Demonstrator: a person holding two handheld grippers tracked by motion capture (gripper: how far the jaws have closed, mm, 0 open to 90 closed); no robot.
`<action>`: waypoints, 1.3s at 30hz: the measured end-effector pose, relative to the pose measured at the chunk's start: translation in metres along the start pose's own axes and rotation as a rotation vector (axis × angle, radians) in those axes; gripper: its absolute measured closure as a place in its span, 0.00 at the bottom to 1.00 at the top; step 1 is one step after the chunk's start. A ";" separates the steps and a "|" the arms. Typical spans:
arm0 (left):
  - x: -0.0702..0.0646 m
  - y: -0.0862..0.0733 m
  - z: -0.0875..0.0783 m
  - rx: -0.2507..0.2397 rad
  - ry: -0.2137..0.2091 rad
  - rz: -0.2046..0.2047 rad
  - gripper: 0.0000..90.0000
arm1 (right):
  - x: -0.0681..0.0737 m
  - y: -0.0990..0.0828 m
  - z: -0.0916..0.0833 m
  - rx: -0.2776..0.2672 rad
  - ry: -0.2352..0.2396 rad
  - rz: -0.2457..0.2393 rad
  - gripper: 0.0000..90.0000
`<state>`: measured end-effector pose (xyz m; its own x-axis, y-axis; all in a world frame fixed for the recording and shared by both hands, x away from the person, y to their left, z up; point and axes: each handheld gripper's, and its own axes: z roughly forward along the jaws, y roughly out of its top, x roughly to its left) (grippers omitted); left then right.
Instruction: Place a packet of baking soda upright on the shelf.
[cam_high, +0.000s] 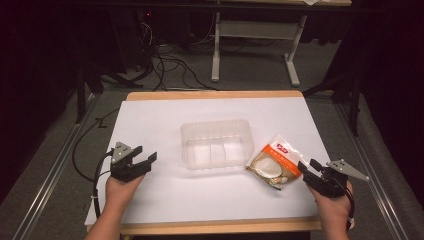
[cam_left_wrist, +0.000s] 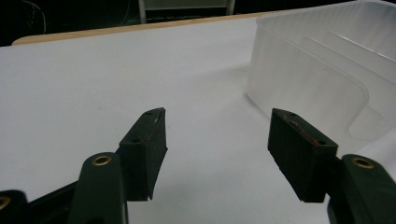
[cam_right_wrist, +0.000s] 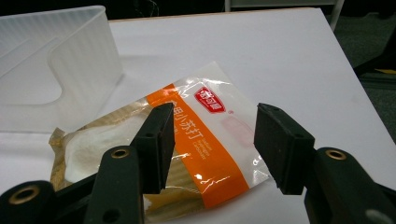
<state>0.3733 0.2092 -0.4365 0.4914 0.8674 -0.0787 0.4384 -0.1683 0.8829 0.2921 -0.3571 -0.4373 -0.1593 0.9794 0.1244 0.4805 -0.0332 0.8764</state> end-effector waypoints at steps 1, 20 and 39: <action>-0.001 0.000 0.001 0.007 -0.001 0.011 0.42 | 0.000 0.000 0.000 0.000 0.001 -0.003 0.54; -0.011 -0.002 0.008 0.074 -0.017 0.089 0.40 | -0.008 0.001 0.004 0.009 0.004 0.003 0.51; -0.021 -0.006 0.015 0.137 -0.014 0.168 0.40 | -0.058 0.000 0.051 0.136 -0.067 0.148 0.46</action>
<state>0.3719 0.1846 -0.4474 0.5763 0.8153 0.0565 0.4474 -0.3726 0.8130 0.3446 -0.4034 -0.4684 -0.0230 0.9770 0.2119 0.6072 -0.1548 0.7794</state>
